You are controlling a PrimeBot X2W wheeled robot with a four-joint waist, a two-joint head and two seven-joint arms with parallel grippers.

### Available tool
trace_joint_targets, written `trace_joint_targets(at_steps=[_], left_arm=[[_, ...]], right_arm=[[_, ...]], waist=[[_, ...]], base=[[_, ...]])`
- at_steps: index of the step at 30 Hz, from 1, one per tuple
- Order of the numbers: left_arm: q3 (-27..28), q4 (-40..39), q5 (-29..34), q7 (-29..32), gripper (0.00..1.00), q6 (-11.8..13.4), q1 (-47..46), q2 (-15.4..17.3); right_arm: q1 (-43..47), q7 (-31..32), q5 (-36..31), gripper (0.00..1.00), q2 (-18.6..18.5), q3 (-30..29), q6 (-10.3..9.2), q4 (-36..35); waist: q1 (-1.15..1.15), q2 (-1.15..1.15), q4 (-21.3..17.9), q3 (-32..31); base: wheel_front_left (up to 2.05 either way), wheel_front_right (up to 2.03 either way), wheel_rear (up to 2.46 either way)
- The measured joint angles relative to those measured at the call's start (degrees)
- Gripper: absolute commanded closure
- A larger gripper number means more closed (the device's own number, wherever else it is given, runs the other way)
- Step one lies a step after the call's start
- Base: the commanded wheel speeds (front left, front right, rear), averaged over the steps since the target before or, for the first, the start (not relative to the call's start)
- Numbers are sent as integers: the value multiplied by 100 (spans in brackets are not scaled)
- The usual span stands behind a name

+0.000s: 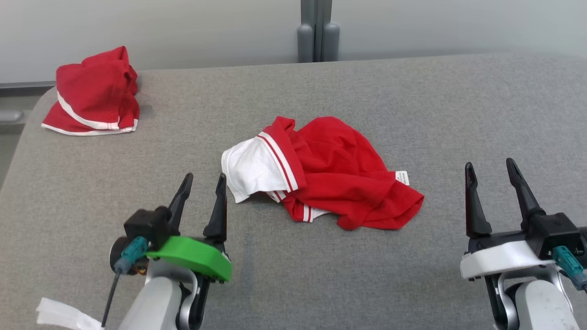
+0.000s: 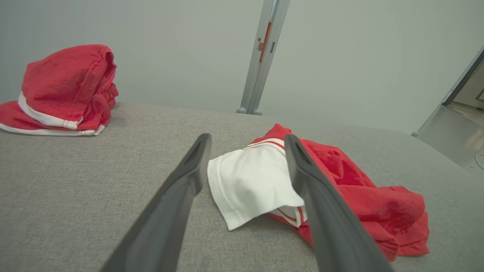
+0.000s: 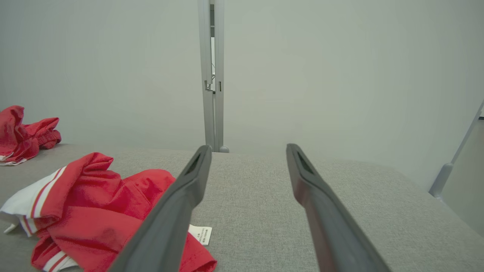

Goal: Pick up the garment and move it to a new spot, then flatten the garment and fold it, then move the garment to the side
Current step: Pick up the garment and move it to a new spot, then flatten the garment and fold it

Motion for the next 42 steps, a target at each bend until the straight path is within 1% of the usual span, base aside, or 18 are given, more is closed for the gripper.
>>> trace_joint_targets(at_steps=[9,13,17,29,38,42], left_arm=[[427,-318,681,0,0,101,961,-278],[612,-390,889,0,0,118,1223,-335],[744,-404,1068,0,0,101,1332,-369],[935,-405,1141,0,0,-5,1333,-402],[906,-437,1066,0,0,15,1333,-405],[870,-492,1058,0,0,22,1312,-408]], right_arm=[[456,0,162,0,0,89,0,259],[541,0,283,0,-2,155,0,349],[539,0,270,0,1,252,0,459],[525,0,271,0,-1,278,0,553],[505,0,260,0,-1,282,0,558],[346,0,68,0,2,338,0,837]], waist=[[0,0,235,-306],[0,0,233,-395],[0,0,165,-448],[0,0,164,-440],[0,0,203,-399],[0,0,250,-325]], base=[[0,0,0],[0,0,0],[0,0,0],[0,0,0],[0,0,0],[0,0,0]])
